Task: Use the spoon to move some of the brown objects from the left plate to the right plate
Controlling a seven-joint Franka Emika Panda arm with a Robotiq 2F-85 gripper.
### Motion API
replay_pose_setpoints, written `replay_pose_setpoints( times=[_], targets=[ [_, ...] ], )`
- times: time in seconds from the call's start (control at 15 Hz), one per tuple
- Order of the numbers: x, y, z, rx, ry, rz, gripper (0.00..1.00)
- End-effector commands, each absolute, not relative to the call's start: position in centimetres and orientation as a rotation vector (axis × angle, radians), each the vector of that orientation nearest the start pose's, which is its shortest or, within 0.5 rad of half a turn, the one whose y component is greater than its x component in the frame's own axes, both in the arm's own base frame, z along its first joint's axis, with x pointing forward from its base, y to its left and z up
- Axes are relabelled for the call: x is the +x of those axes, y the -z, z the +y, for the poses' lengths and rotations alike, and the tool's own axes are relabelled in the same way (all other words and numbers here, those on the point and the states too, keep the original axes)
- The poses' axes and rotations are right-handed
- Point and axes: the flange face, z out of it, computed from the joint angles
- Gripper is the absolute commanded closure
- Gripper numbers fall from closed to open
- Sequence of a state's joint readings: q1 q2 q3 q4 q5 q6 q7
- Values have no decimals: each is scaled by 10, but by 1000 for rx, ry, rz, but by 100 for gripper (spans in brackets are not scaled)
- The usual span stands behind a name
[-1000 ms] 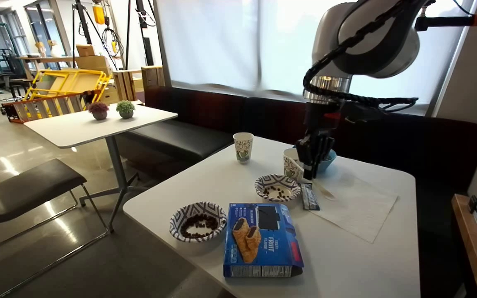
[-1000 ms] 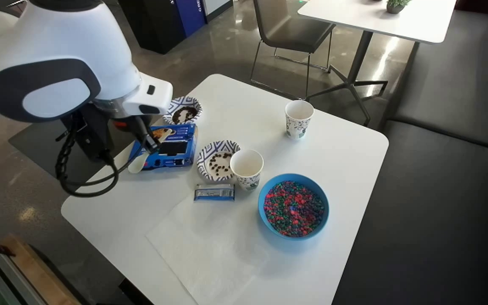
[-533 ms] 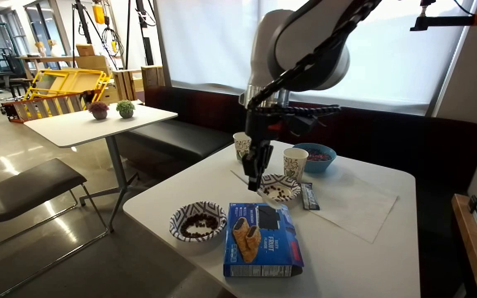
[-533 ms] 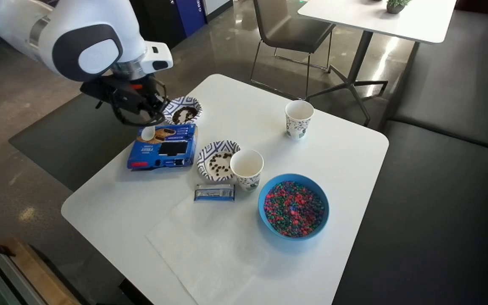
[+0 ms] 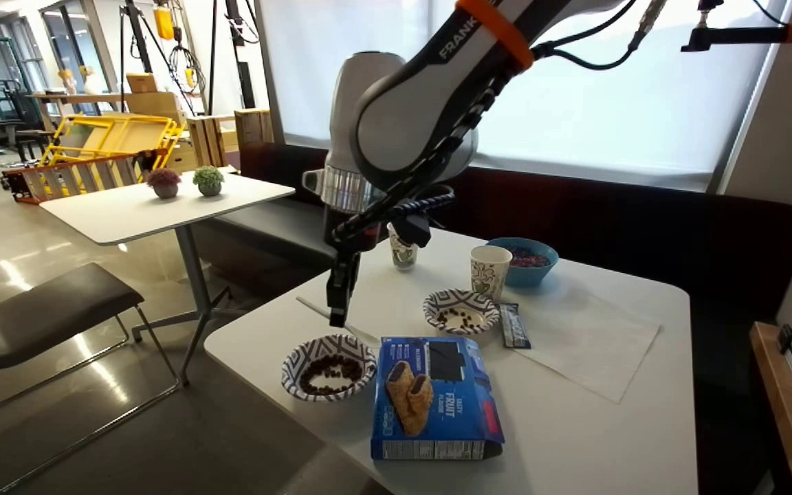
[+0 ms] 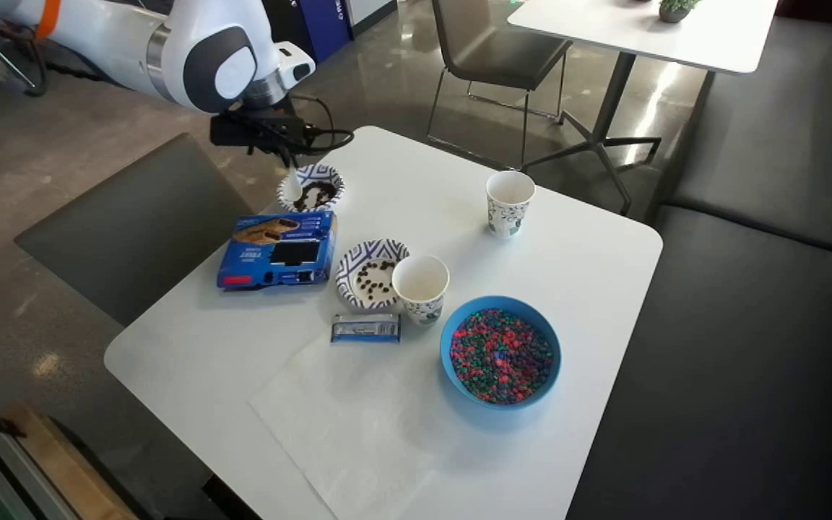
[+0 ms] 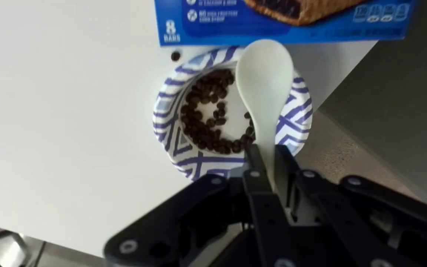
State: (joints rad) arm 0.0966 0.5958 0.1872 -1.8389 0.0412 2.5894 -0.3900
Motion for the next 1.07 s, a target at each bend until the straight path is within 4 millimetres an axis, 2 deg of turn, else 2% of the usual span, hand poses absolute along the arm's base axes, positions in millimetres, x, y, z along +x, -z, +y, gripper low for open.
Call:
replay_pose_setpoints(
  times=[0.0,0.2,0.47,0.73,1.0],
  targets=[
    [676,-206,193,-2742,364,-1070,97],
    [694,-194,200,-2662,421,-1138,97],
    [708,-176,194,-2583,486,-1137,97],
    [714,-158,185,-2513,593,-1109,97],
    [713,-146,176,-2462,619,-1064,97]
  ],
)
